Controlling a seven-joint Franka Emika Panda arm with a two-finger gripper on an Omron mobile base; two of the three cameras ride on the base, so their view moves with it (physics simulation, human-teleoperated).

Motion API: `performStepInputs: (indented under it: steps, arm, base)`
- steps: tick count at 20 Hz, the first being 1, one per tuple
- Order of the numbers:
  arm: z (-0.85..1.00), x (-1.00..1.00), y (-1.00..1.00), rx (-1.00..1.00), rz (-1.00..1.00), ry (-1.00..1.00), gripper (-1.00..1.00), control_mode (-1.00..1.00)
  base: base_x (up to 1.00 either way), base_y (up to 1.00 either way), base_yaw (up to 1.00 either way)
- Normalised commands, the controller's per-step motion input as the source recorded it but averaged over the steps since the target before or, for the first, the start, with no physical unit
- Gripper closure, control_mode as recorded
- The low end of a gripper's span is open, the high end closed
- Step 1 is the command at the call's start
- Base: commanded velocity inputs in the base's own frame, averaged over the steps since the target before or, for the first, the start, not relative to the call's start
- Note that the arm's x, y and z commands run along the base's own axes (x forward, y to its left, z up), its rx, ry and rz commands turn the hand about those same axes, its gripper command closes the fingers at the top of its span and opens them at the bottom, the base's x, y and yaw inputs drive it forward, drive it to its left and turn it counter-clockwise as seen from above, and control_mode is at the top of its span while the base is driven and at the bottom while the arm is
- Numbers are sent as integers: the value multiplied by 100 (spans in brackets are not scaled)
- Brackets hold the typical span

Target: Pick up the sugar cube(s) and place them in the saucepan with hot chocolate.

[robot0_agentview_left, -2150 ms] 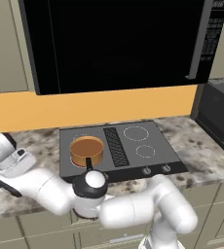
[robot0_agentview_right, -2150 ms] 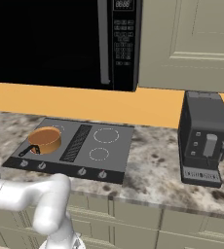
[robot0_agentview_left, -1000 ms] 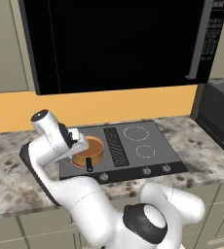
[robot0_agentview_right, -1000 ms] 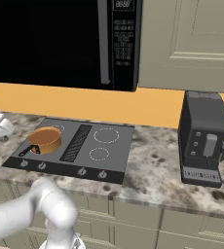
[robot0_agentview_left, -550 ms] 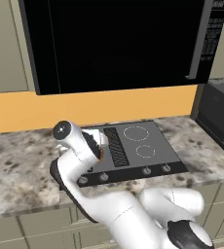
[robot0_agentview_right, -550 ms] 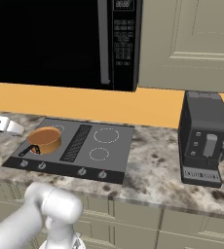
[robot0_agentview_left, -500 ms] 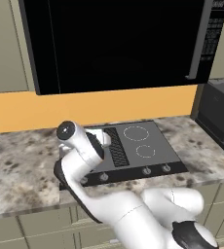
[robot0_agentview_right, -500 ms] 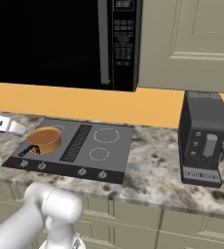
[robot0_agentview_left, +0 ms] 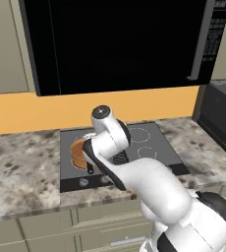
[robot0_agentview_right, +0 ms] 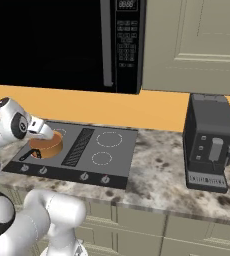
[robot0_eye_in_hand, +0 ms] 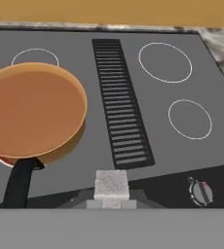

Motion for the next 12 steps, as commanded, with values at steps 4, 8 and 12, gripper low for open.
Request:
performStepInputs:
  steps: [4, 8, 12]
  arm:
    - [-5, 40, 0, 1, 0, 22, 100, -100]
    - [-11, 40, 3, 0, 1, 8, 100, -100]
    - [-16, 28, 11, 0, 1, 2, 100, -100]
  base:
    - [0, 0, 0]
    - [0, 0, 0]
    - [0, 0, 0]
